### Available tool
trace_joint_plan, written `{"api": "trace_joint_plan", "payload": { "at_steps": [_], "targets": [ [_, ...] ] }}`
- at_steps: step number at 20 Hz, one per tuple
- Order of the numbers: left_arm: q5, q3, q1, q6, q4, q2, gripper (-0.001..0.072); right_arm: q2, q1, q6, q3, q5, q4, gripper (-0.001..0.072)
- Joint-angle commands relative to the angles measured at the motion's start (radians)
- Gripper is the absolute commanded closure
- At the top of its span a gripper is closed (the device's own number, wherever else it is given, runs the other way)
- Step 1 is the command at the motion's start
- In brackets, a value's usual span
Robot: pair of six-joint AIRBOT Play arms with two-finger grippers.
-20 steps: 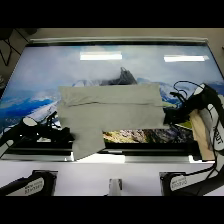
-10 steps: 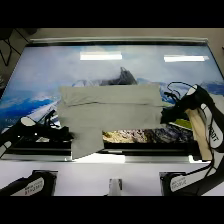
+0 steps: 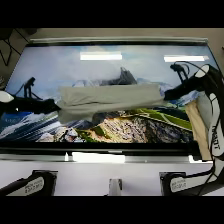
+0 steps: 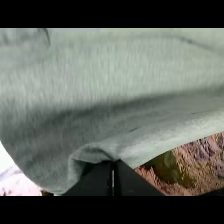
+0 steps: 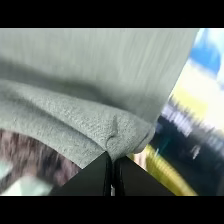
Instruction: Fold the shirts.
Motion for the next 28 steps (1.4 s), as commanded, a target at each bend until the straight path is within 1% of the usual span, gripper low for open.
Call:
{"api": "trace_joint_plan", "payload": {
  "at_steps": [1,3,5,6,8,9,10,11,12,13,14,16,17,19,20,22,25,26,27,28],
  "targets": [
    [0.063,0.220,-0.028,-0.051,0.021,-0.152,0.0667,-0.025,0.046,0.102,0.070,-0.259,-0.023,0.0681],
    [0.047,0.341,-0.037,-0.104,0.018,-0.296,0.0666,-0.091,0.045,0.164,0.070,-0.274,0.002,0.0680],
    [0.015,0.450,-0.037,-0.139,0.011,-0.422,0.0666,-0.148,0.046,0.166,0.070,-0.266,0.013,0.0679],
    [0.004,0.487,-0.037,-0.139,0.011,-0.468,0.0666,-0.170,0.046,0.166,0.070,-0.269,0.028,0.0679],
    [0.005,0.516,-0.037,-0.151,0.010,-0.531,0.0665,-0.208,0.046,0.174,0.070,-0.277,0.056,0.0677],
    [0.005,0.515,-0.037,-0.176,0.009,-0.552,0.0634,-0.224,0.046,0.184,0.070,-0.280,0.073,0.0653],
    [-0.003,0.516,-0.037,-0.184,0.000,-0.566,0.0447,-0.233,0.046,0.184,0.070,-0.283,0.099,0.0530],
    [-0.018,0.516,-0.035,-0.183,-0.005,-0.570,0.0143,-0.232,0.046,0.176,0.071,-0.285,0.126,0.0268],
    [-0.031,0.521,-0.030,-0.183,-0.004,-0.568,0.0074,-0.225,0.042,0.149,0.076,-0.282,0.138,0.0076],
    [-0.051,0.536,-0.020,-0.183,-0.004,-0.565,0.0075,-0.214,0.031,0.122,0.091,-0.262,0.122,0.0044],
    [-0.078,0.557,-0.011,-0.182,-0.004,-0.560,0.0075,-0.205,0.018,0.121,0.106,-0.245,0.089,0.0035],
    [-0.116,0.602,0.006,-0.174,-0.006,-0.537,0.0077,-0.205,-0.020,0.190,0.119,-0.210,0.047,0.0035],
    [-0.115,0.616,0.008,-0.169,-0.011,-0.517,0.0077,-0.216,-0.034,0.222,0.118,-0.195,0.052,0.0036],
    [-0.116,0.636,0.005,-0.128,-0.053,-0.476,0.0082,-0.248,-0.036,0.229,0.118,-0.156,0.087,0.0036],
    [-0.115,0.640,0.002,-0.111,-0.085,-0.454,0.0107,-0.266,-0.030,0.229,0.118,-0.136,0.126,0.0036],
    [-0.116,0.640,-0.008,-0.076,-0.139,-0.407,0.0108,-0.293,-0.014,0.232,0.118,-0.112,0.163,0.0054],
    [-0.116,0.640,-0.039,-0.073,-0.151,-0.348,0.0108,-0.319,0.031,0.293,0.118,-0.112,0.146,0.0062],
    [-0.116,0.640,-0.052,-0.073,-0.151,-0.335,0.0108,-0.326,0.048,0.305,0.118,-0.116,0.145,0.0120],
    [-0.116,0.640,-0.066,-0.073,-0.150,-0.328,0.0108,-0.331,0.062,0.309,0.118,-0.124,0.145,0.0202],
    [-0.116,0.640,-0.082,-0.073,-0.150,-0.327,0.0108,-0.332,0.074,0.307,0.118,-0.137,0.145,0.0428]
  ]
}}
